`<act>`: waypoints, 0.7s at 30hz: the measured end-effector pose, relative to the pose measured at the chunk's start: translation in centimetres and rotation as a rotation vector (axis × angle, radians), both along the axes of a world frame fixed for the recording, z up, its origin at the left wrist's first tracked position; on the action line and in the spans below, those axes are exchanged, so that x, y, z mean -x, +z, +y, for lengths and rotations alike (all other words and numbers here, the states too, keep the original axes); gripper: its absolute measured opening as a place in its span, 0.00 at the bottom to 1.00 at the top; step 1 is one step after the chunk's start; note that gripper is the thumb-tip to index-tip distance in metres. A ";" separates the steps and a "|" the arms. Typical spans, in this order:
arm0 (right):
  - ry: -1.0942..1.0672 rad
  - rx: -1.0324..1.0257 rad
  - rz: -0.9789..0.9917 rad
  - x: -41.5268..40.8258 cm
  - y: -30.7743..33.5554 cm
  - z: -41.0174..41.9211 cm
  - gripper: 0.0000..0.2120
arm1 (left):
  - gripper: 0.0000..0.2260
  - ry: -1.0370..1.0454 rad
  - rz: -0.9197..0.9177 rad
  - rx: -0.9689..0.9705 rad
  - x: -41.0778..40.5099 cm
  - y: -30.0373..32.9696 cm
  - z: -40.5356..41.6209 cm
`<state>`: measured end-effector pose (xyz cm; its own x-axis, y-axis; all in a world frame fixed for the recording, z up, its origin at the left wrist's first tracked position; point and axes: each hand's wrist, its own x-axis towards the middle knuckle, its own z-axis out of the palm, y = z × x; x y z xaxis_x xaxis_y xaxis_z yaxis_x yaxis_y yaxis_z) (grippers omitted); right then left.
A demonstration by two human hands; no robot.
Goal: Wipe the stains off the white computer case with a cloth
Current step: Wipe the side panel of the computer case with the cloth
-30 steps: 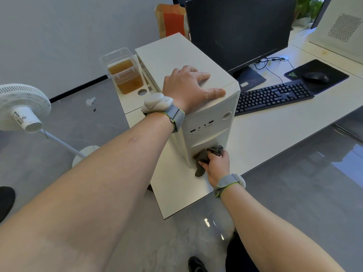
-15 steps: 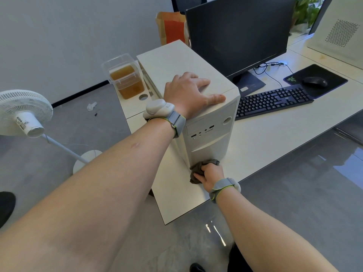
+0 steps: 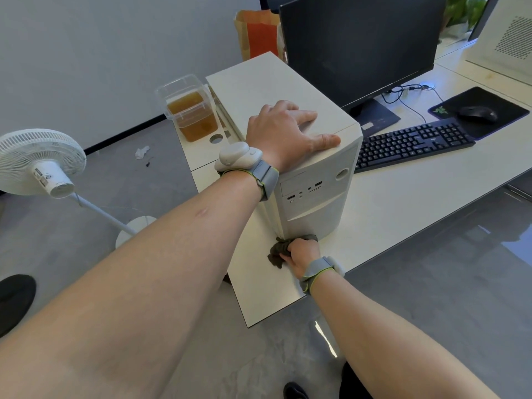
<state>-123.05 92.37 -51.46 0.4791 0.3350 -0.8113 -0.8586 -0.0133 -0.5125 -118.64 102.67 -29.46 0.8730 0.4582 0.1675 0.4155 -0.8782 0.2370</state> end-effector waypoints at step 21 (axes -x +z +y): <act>0.131 -0.198 -0.258 -2.5 13.8 -2.7 0.10 | 0.39 0.003 -0.001 0.018 0.2 0.1 -0.4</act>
<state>-120.53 89.68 -37.63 0.6024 0.5457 -0.5825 -0.6981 0.0063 -0.7159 -118.83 102.26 -29.32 0.8716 0.4633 0.1600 0.4176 -0.8728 0.2526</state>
